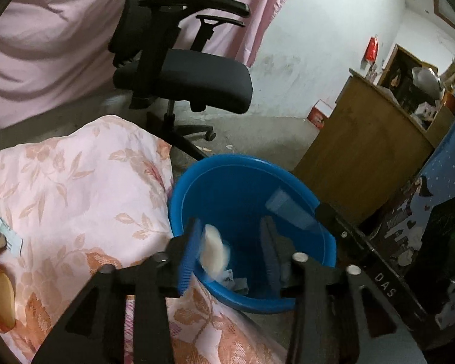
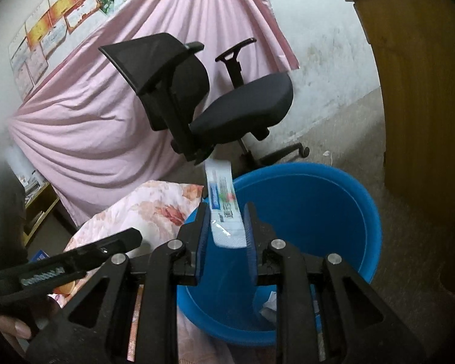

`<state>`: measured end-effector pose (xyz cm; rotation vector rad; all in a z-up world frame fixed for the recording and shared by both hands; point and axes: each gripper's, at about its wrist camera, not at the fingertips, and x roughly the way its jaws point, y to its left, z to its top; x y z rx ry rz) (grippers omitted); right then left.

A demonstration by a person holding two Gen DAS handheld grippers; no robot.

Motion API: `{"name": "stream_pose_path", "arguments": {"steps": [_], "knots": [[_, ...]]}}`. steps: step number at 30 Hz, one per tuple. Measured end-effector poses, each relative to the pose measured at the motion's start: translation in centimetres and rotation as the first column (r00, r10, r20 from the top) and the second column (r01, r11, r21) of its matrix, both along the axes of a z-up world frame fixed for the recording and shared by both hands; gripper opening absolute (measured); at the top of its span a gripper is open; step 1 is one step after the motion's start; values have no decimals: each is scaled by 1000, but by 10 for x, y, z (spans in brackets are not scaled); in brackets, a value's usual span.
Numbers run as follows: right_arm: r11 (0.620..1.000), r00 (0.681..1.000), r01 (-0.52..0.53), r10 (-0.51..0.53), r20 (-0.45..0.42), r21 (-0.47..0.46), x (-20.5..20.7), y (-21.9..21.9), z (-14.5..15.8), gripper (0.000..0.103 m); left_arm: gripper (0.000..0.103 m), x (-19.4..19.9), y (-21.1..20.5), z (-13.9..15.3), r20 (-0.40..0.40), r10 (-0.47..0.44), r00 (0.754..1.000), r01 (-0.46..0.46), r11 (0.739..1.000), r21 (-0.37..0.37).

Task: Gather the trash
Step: 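Carry both items over the blue bucket and open both tools, then move both tools back over the bed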

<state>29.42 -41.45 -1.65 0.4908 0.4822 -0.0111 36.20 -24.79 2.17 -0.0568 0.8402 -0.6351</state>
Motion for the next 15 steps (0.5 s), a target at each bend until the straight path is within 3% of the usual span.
{"name": "stream_pose_path", "arguments": {"steps": [6, 10, 15], "knots": [[1000, 1000, -5, 6, 14, -10, -2, 3, 3, 54, 38, -8, 16, 11, 66, 36, 997, -35, 999, -16], [1000, 998, -12, 13, 53, -28, -6, 10, 10, 59, 53, -18, 32, 21, 149, 84, 985, -80, 996, -34], [998, 990, -20, 29, 137, -62, -16, 22, 27, 73, 59, -31, 61, 36, 228, 166, 959, -152, 985, -78]]}}
